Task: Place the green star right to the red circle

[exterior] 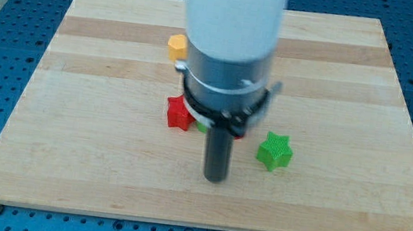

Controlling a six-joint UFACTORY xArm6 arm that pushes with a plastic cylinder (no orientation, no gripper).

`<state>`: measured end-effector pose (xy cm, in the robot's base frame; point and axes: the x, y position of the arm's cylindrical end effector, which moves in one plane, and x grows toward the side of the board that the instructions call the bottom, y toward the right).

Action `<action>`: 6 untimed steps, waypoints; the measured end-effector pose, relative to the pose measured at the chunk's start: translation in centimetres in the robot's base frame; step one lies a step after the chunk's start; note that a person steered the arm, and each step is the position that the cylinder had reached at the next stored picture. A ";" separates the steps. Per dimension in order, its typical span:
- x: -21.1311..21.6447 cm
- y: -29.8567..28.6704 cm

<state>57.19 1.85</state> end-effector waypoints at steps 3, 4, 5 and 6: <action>-0.8 9.3; -0.8 8.4; -1.5 7.7; -3.9 7.6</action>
<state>53.30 9.41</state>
